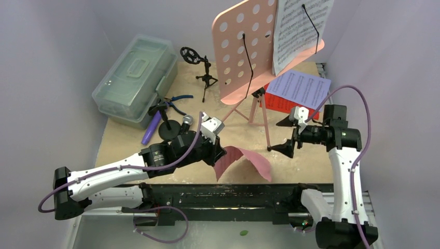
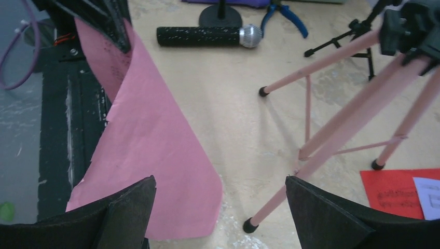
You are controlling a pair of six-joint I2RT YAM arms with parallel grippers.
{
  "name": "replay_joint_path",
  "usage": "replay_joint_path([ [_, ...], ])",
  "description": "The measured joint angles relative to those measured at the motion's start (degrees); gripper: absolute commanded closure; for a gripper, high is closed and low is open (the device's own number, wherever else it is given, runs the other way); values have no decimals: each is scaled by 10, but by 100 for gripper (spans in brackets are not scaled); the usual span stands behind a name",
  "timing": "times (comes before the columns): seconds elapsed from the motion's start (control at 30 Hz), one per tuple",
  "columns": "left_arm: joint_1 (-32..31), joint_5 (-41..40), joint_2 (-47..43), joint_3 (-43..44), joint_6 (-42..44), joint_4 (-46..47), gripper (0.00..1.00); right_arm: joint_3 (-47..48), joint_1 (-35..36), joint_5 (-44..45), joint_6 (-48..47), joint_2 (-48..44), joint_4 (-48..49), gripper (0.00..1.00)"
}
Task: Pack up the instrument practice props
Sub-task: Pick up the sheet music from the music stand, then place the sheet music at the center of the board.
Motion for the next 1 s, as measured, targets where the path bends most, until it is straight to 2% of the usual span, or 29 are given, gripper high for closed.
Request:
replay_joint_path([
  [0.2,2,1,0,0,-50,35,100,-2,75,36,21,-13,-5,1],
  [0.57,6,-24,5,-2,-118,59,100,14,137,47,27,-5,-48,1],
  [1.0,6,-42,14,-25,-188,102,100,19,177,94,71,-32,-39,2],
])
